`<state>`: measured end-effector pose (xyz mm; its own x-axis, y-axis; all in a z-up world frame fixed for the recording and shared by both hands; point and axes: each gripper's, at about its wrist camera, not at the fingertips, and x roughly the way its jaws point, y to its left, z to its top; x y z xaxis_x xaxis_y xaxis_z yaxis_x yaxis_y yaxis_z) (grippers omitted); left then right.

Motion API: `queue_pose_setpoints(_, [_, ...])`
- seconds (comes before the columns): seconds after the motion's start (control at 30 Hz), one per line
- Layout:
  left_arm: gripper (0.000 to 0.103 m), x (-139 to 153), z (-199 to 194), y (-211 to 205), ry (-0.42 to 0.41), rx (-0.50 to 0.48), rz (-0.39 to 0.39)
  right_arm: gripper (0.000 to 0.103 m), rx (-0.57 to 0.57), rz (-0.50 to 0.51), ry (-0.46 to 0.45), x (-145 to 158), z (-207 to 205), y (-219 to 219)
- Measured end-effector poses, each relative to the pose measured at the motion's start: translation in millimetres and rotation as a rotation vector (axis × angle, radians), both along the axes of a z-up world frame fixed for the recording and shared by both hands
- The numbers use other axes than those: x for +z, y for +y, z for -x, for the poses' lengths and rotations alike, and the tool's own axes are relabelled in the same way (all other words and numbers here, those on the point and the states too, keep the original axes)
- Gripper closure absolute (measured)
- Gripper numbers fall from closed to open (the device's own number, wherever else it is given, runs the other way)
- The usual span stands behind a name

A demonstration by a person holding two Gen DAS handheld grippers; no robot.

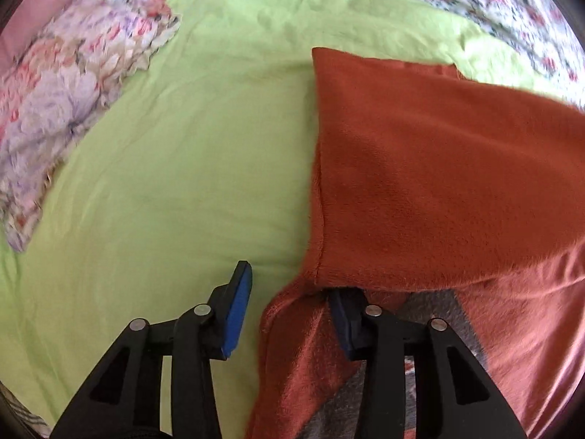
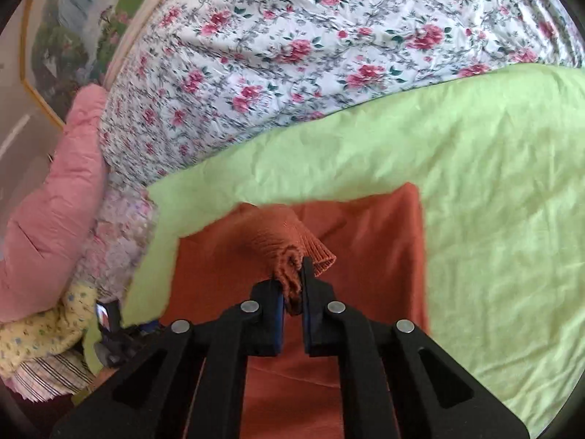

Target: Fold small clothes

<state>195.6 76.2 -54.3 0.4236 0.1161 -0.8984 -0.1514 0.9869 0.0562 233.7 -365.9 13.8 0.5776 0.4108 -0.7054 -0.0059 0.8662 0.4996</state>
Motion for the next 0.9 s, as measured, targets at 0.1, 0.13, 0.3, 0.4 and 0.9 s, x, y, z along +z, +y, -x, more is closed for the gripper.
queue_pose_setpoints(0.1, [0.064, -2.8, -2.1, 2.4, 0.004, 0.013, 0.032, 0.095, -0.009, 0.089, 0.189, -46.8, -0.6, -6.9])
queue_pose_setpoints(0.13, [0.064, -2.4, -2.6, 3.6, 0.005, 0.022, 0.048, 0.095, -0.013, 0.113, 0.236, -59.5, 3.1, -8.9])
queue_pose_setpoints(0.3, [0.063, -5.5, -5.5, 10.5, 0.013, 0.053, 0.114, 0.095, -0.028, 0.206, 0.104, -42.5, 24.7, -0.7])
queue_pose_setpoints(0.4, [0.062, -5.3, -8.0, 10.2, 0.028, 0.033, 0.109, 0.089, -0.003, 0.265, 0.283, -73.9, 15.7, -2.1])
queue_pose_setpoints(0.9, [0.049, 45.2, -25.2, 18.4, -0.015, -0.091, 0.334, 0.057, -0.084, 0.191, 0.170, -36.8, -13.8, -10.1])
